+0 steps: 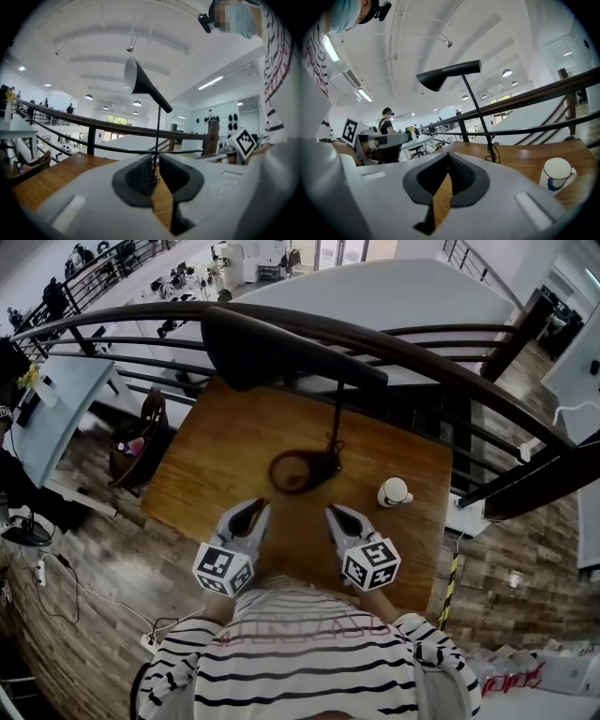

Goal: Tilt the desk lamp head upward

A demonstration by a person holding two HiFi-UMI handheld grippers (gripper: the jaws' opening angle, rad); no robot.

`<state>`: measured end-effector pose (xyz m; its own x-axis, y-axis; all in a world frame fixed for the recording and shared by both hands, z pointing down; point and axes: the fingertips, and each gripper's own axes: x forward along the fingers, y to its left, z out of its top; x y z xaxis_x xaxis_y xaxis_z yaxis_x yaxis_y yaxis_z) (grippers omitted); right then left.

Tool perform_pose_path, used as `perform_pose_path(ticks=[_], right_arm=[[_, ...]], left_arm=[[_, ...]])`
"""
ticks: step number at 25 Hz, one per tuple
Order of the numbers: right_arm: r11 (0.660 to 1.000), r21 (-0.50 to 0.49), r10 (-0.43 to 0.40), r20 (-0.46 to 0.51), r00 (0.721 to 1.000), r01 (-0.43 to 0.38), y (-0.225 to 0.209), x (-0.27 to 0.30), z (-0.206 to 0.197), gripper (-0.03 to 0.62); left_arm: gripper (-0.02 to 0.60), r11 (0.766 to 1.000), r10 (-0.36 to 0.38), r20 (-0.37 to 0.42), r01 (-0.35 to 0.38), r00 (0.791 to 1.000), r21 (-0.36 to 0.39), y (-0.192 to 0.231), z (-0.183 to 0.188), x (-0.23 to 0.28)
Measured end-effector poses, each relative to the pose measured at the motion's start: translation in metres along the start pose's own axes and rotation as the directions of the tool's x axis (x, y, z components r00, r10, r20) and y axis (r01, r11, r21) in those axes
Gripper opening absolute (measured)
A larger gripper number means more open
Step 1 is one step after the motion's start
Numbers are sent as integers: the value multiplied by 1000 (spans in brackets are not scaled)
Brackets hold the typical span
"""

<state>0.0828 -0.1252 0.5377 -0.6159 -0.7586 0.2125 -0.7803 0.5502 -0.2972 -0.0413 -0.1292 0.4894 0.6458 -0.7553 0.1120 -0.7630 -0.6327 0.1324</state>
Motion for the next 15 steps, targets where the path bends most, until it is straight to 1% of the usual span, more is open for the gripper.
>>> perform_pose_path(ticks=[5, 11, 15], right_arm=[[999, 1, 42, -23, 999, -41, 9, -5, -11, 0], [999, 3, 55, -70, 996, -55, 14, -5, -23, 0], [998, -16, 57, -92, 994, -58, 17, -3, -27, 0]], left_arm=[[3, 999, 21, -2, -21, 1000, -26, -4, -12, -5], [3, 998, 16, -28, -17, 999, -60, -14, -27, -10], [3, 997, 12, -41, -15, 999, -70, -17, -34, -11]])
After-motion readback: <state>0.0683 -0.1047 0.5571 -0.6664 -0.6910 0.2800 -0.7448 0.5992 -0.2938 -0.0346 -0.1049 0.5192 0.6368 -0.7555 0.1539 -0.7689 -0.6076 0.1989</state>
